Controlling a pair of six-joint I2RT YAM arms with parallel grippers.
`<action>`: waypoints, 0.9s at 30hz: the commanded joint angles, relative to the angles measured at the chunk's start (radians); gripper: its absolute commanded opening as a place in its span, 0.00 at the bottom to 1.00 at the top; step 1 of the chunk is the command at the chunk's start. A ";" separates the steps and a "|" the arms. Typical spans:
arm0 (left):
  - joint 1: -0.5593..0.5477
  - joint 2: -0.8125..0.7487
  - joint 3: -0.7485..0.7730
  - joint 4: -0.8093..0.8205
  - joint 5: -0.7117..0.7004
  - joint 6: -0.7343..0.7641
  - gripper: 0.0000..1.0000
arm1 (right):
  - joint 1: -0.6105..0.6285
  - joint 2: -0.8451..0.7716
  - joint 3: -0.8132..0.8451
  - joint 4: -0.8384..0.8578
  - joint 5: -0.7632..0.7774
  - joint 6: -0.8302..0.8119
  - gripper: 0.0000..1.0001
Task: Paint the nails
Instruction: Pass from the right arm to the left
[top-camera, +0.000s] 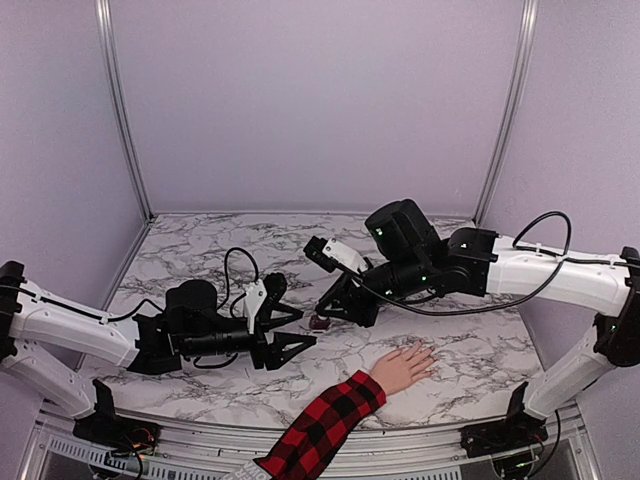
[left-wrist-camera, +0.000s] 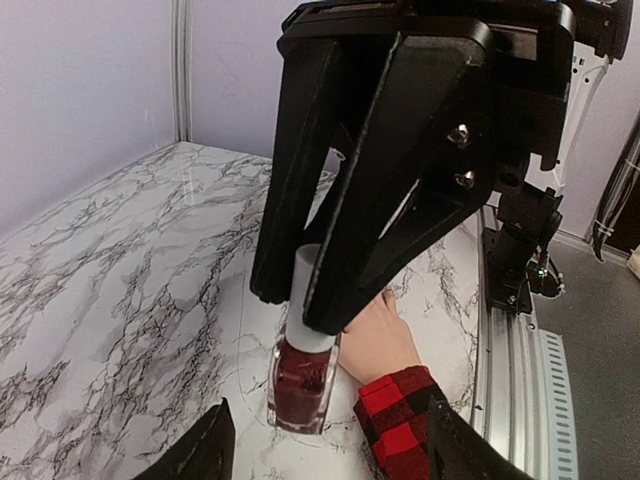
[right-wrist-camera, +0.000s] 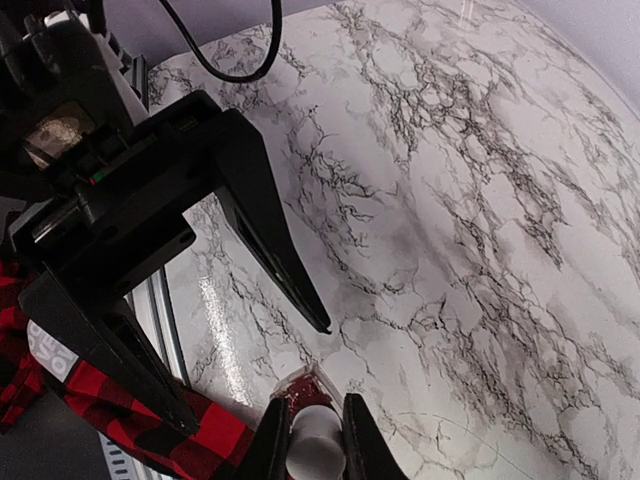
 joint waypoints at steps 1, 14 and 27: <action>-0.039 0.044 0.051 0.066 -0.068 0.080 0.64 | 0.010 -0.035 0.009 -0.017 -0.027 -0.005 0.07; -0.089 0.131 0.114 0.071 -0.134 0.162 0.39 | 0.012 -0.037 0.030 -0.047 -0.064 0.001 0.06; -0.089 0.135 0.106 0.079 -0.190 0.173 0.33 | 0.011 -0.033 0.055 -0.061 -0.071 -0.004 0.06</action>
